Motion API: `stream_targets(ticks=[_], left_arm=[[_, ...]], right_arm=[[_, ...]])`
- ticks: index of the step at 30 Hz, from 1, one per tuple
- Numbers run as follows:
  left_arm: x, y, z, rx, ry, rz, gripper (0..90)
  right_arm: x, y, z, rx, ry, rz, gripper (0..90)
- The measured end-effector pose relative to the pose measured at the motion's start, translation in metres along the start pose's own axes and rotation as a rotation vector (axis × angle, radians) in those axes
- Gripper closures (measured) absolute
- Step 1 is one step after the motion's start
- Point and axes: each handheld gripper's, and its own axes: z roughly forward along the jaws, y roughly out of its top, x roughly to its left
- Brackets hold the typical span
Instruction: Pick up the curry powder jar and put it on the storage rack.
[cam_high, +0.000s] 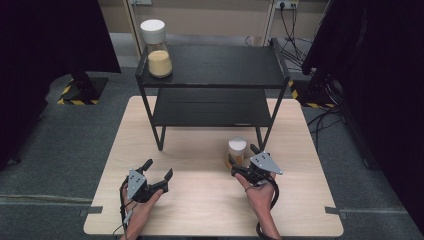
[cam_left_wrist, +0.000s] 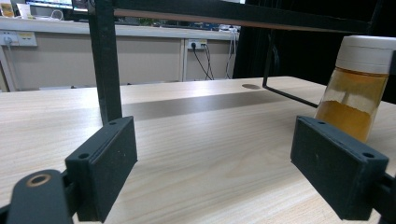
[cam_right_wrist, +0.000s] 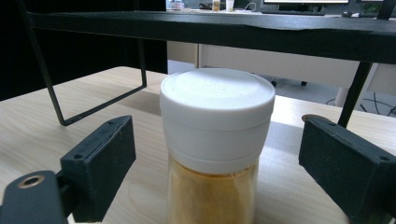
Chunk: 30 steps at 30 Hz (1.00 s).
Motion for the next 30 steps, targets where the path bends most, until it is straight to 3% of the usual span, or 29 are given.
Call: stream_targets(ticks=[24, 30], left_arm=[[0.0, 0.0, 0.0, 0.003, -0.001, 0.003, 14.0], [0.0, 0.001, 0.0, 0.004, -0.001, 0.004, 14.0]], right_arm=[[-0.004, 0.004, 0.021, 0.008, 0.0, 0.004, 24.5], [-0.003, 0.003, 0.023, 0.004, 0.012, -0.001, 33.0]])
